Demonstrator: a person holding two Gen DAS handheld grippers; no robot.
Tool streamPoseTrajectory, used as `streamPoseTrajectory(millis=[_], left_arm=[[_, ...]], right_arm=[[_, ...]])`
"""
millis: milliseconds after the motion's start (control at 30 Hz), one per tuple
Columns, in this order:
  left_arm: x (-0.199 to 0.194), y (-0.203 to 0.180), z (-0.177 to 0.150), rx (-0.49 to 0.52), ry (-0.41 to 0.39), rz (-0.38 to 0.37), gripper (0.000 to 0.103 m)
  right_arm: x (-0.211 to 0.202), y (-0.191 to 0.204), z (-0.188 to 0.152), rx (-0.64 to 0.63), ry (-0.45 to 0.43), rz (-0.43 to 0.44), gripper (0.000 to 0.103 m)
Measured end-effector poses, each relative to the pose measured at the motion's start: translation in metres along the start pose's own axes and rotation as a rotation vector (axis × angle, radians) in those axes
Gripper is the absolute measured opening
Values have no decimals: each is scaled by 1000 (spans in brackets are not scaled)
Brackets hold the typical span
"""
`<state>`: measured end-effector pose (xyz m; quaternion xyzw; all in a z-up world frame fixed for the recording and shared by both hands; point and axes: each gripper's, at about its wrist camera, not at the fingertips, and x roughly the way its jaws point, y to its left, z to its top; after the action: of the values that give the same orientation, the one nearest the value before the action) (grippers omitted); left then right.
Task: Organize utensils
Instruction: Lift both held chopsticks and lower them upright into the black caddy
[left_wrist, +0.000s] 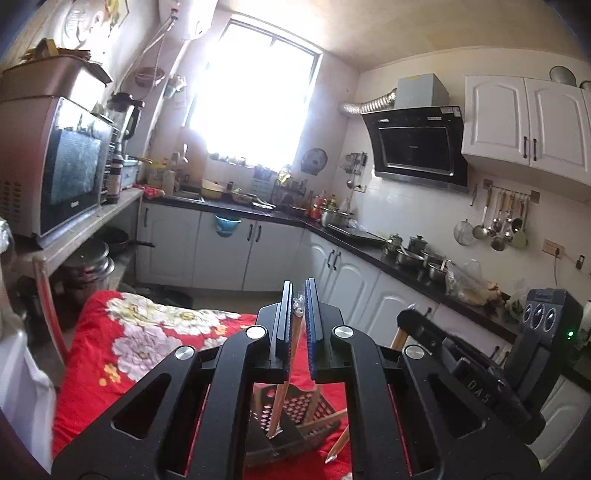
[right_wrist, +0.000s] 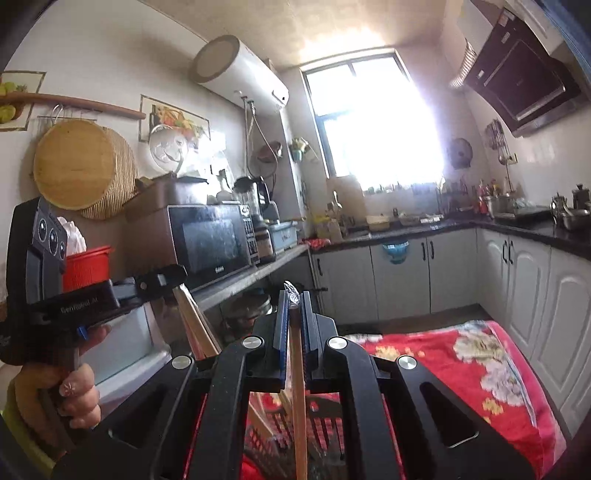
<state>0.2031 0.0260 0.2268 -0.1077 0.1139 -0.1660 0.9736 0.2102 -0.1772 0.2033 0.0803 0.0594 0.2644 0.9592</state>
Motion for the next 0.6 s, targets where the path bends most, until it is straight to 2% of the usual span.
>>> streamPoseTrajectory(millis=[233, 600], left_arm=[[10, 19, -5, -28, 0, 30, 3], [34, 44, -30, -77, 30, 50, 3]], right_arm=[[29, 8, 1, -23, -26, 14, 6], [57, 11, -25, -92, -31, 11, 6]])
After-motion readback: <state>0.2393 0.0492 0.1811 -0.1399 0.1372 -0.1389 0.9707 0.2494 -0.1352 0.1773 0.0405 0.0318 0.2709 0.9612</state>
